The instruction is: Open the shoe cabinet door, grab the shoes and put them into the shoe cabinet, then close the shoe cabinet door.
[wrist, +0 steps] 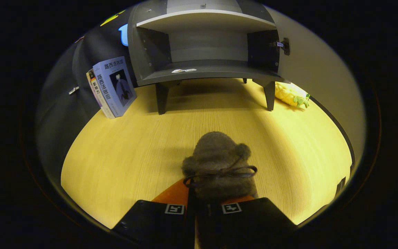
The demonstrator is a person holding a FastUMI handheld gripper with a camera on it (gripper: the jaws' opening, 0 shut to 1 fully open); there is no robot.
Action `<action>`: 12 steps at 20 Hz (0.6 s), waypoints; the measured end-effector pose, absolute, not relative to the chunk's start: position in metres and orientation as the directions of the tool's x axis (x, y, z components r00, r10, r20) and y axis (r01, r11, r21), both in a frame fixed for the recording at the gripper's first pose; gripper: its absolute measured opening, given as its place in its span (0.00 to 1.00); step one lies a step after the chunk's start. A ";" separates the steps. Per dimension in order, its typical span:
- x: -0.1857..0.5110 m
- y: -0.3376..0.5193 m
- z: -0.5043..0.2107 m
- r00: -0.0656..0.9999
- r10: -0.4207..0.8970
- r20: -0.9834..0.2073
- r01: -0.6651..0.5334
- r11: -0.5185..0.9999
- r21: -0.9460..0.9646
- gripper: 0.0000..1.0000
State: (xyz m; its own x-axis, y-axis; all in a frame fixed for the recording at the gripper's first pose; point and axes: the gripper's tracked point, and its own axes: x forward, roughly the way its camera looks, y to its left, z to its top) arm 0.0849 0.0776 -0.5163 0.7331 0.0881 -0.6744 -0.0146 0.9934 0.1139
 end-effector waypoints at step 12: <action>0.077 0.050 -0.384 0.811 0.140 -0.568 -0.036 0.981 0.190 0.09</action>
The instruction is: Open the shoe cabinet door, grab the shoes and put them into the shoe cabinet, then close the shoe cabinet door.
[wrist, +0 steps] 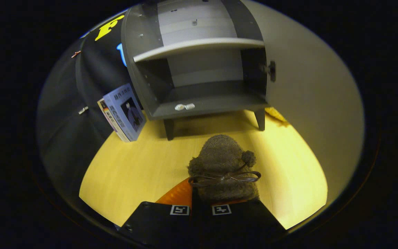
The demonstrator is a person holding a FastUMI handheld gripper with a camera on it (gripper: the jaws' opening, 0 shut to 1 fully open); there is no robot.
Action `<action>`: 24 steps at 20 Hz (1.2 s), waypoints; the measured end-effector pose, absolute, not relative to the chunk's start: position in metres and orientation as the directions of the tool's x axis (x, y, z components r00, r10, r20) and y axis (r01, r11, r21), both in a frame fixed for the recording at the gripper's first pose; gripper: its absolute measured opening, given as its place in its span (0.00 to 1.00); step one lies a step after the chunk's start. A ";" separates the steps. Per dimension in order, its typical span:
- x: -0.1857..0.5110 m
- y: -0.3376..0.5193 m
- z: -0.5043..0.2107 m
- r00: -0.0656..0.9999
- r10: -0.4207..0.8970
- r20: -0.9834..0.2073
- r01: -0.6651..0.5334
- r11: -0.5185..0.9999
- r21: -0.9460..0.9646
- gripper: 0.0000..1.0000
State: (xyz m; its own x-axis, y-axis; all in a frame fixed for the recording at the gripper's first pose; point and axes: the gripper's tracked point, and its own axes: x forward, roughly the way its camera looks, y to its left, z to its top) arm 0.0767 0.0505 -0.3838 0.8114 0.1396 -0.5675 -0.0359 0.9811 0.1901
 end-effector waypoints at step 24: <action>0.355 0.060 -0.132 0.864 0.116 -0.489 -0.055 0.989 0.137 0.09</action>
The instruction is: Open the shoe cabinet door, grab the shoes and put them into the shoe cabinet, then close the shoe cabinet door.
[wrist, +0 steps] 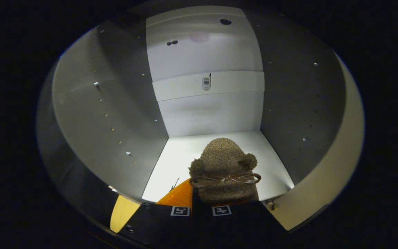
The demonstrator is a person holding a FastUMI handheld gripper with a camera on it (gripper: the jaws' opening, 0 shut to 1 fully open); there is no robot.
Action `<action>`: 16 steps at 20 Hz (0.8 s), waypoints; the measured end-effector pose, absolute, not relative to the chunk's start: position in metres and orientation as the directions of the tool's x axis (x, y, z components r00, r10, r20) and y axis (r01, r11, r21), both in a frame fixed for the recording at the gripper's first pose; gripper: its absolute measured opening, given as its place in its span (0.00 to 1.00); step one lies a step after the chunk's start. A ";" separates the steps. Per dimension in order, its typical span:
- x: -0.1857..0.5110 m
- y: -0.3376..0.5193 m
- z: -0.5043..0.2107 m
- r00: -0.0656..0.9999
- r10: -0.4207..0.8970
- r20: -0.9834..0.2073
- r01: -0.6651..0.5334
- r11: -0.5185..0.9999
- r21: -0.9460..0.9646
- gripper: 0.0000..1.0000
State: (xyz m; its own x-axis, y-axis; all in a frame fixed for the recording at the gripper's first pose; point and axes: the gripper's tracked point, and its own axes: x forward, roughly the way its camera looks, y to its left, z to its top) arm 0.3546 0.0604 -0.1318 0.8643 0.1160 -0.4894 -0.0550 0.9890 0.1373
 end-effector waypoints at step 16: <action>0.481 0.061 -0.194 0.827 -0.022 -0.562 0.017 1.000 -0.015 0.09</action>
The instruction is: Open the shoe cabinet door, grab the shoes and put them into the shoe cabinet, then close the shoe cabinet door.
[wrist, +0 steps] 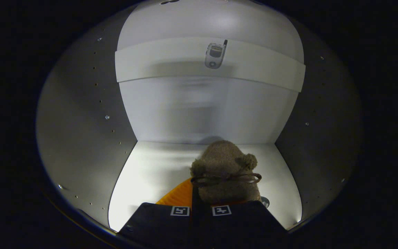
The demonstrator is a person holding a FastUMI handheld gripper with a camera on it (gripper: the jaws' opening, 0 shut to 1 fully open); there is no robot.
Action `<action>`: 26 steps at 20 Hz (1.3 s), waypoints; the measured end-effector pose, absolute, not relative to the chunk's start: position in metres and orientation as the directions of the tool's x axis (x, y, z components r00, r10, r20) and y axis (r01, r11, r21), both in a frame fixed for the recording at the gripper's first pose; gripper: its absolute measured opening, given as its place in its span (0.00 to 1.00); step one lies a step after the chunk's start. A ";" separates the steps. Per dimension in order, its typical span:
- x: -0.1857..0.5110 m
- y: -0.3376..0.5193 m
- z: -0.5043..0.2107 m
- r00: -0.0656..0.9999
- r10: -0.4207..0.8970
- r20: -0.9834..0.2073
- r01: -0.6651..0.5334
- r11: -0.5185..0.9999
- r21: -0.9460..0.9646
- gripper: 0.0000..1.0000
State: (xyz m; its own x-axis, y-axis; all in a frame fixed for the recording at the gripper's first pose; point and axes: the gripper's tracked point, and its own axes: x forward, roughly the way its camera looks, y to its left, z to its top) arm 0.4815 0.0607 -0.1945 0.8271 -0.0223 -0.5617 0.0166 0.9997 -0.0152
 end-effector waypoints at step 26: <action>0.311 0.046 -0.059 0.963 0.016 -0.270 -0.018 1.000 -0.005 0.99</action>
State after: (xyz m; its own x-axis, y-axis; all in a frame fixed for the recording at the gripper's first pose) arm 0.3110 0.0463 -0.0589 0.9627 0.0163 -0.2700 -0.0185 0.9998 -0.0054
